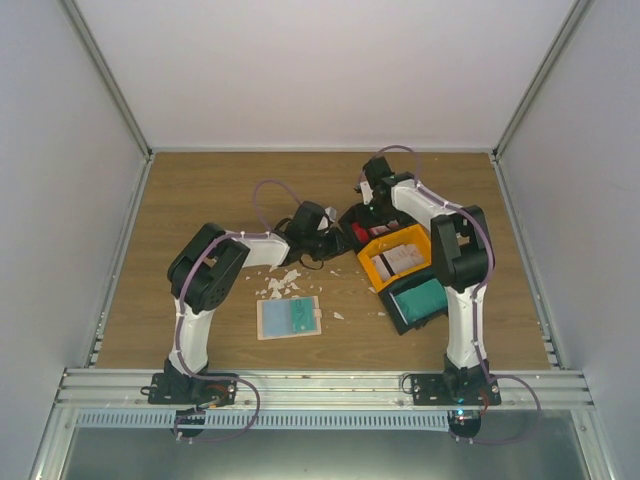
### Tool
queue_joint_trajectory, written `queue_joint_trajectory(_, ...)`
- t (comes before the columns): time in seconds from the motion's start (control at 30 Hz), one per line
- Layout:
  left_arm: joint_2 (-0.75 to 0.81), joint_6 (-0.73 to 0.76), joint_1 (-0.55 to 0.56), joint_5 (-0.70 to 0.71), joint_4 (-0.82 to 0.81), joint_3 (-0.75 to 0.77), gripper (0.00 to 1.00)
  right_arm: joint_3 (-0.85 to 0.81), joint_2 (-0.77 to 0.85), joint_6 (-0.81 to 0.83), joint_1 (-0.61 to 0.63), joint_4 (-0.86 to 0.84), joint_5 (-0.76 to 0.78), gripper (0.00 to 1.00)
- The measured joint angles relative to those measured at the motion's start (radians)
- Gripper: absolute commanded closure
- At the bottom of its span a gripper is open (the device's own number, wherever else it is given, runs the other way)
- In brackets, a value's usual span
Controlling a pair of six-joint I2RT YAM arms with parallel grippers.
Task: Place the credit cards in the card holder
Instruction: Pick up the credit card from the storage box.
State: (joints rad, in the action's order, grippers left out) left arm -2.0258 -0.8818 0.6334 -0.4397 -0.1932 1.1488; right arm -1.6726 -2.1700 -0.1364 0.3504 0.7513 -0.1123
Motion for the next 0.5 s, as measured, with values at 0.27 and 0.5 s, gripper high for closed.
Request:
queue_joint_trajectory(0.27, -0.036, 0.011, 0.000, 0.003, 0.028, 0.037, 0.81, 0.039, 0.066, -0.010, 0.000, -0.004, -0.056, 0.70)
queue_joint_trajectory(0.5, -0.049, 0.021, 0.001, 0.003, 0.028, 0.056, 0.82, 0.087, 0.118, -0.021, 0.006, -0.005, -0.094, 0.66)
